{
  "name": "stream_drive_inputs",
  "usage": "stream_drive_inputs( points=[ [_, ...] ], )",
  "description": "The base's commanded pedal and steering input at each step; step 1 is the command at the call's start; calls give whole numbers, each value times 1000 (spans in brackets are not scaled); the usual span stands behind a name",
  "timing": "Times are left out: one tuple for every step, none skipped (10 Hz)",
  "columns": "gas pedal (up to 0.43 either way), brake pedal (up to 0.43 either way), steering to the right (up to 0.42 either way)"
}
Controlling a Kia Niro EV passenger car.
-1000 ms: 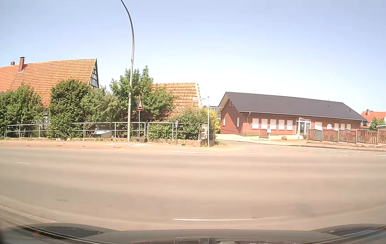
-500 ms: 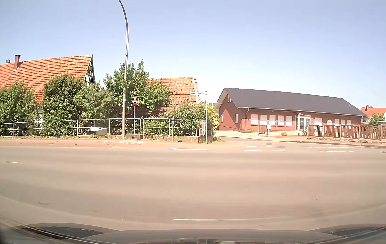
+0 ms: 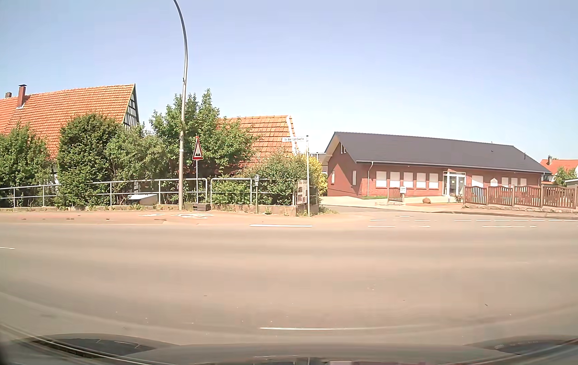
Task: Follow the waypoints while adhering to traffic rules and regulations
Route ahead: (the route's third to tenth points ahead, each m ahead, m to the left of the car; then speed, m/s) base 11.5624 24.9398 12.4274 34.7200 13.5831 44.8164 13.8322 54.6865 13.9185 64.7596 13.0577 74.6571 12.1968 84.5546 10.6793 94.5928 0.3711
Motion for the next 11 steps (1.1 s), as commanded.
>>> stream_drive_inputs(
  points=[
    [0,238,-8],
    [0,207,-8],
    [0,201,-8],
    [0,226,-8],
    [0,244,-8],
    [0,256,-8],
    [0,256,-7],
    [0,256,-8],
    [0,262,-8],
    [0,262,-8],
    [0,262,-8]
  ],
)
